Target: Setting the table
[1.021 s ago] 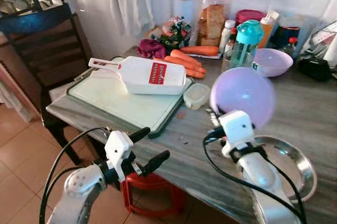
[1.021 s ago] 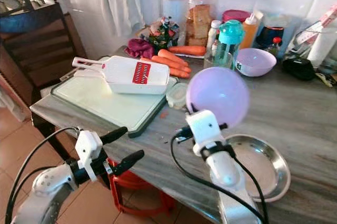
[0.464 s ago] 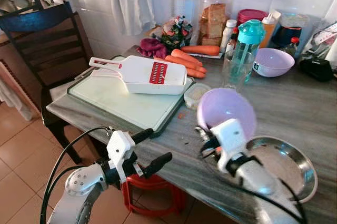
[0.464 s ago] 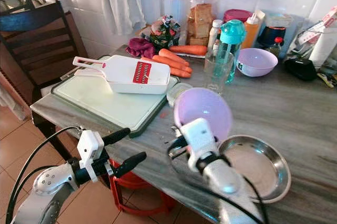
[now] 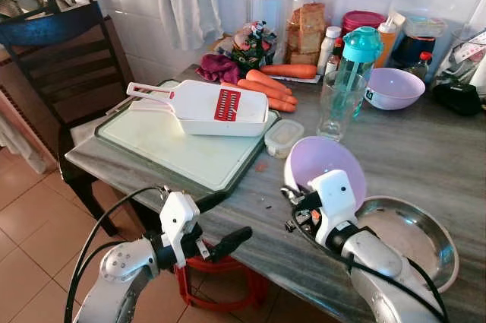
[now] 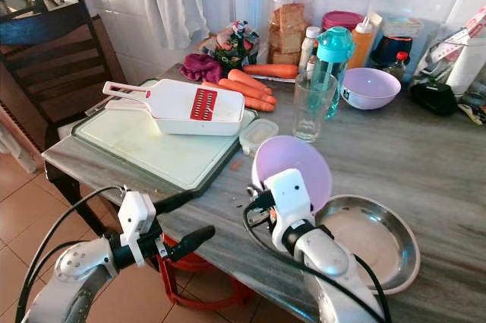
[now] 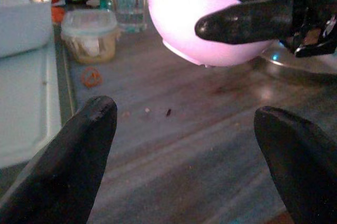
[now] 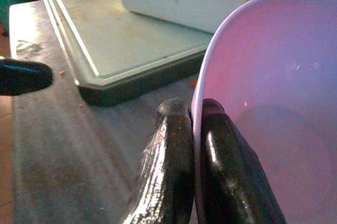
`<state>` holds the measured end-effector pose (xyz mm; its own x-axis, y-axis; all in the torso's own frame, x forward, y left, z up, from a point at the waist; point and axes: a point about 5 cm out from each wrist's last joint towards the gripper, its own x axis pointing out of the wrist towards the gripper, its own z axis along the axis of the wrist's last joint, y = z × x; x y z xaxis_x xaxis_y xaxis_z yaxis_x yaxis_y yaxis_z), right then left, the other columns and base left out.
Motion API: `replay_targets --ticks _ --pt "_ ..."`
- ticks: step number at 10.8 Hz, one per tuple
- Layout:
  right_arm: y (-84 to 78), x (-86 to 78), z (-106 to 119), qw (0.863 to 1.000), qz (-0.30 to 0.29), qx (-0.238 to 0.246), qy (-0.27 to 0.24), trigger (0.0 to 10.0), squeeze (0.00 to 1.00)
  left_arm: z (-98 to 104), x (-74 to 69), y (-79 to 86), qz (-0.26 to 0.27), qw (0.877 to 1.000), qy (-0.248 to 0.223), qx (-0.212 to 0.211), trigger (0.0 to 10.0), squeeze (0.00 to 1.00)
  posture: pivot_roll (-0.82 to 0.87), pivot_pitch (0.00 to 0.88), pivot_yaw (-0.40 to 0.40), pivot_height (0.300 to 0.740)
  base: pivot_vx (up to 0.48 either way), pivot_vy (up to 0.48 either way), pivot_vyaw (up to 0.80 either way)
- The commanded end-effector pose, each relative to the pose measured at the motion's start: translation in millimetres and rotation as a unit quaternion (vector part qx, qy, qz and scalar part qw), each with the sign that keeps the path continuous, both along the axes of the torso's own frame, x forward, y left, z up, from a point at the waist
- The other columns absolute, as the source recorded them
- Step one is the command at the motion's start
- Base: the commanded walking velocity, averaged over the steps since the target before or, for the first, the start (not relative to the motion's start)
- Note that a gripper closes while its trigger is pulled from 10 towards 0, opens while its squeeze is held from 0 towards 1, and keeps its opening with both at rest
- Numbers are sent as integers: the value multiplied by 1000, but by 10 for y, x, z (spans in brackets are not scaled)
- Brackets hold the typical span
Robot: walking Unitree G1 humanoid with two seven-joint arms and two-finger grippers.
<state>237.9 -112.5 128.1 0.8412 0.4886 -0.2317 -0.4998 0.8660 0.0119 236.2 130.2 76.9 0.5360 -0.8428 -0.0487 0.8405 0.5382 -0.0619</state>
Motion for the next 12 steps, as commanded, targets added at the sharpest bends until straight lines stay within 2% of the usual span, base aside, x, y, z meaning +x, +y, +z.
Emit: replay_targets --ticks 1,4,6,7,8,9,10,12 --pt "4 19 79 1000 6 10 -8 10000 0 -17 7 3 -8 1000 -1 7 10000 0 -23 0 65 740 0 0 0" --pt "37 -32 14 999 34 10 41 10000 0 -130 -21 56 -11 1000 8 11 10000 0 -18 0 60 740 0 0 0" --pt "21 -45 -55 998 33 -2 59 10000 0 -140 -2 75 2 1000 1 -6 10000 0 -20 0 58 740 0 0 0" --pt "7 -48 -79 997 35 -5 70 10000 0 -75 64 90 20 999 -13 -28 10000 0 -19 0 56 740 0 0 0" --pt "-11 -42 -103 996 32 -8 78 10000 118 17 133 78 26 998 -22 -47 10000 0 -17 0 55 740 0 0 0" --pt "-23 -35 -123 996 30 -8 86 10000 1000 215 181 -12 14 997 -46 -54 10000 0 -17 0 55 740 0 0 0" --pt "-24 -34 -126 996 29 -8 87 10000 1000 254 173 -34 8 997 -47 -55 10000 0 -16 0 55 740 0 0 0" --pt "-43 -26 -151 995 23 -12 95 10000 1000 315 80 -63 -39 998 -22 -47 10000 0 -16 0 56 740 0 0 0"
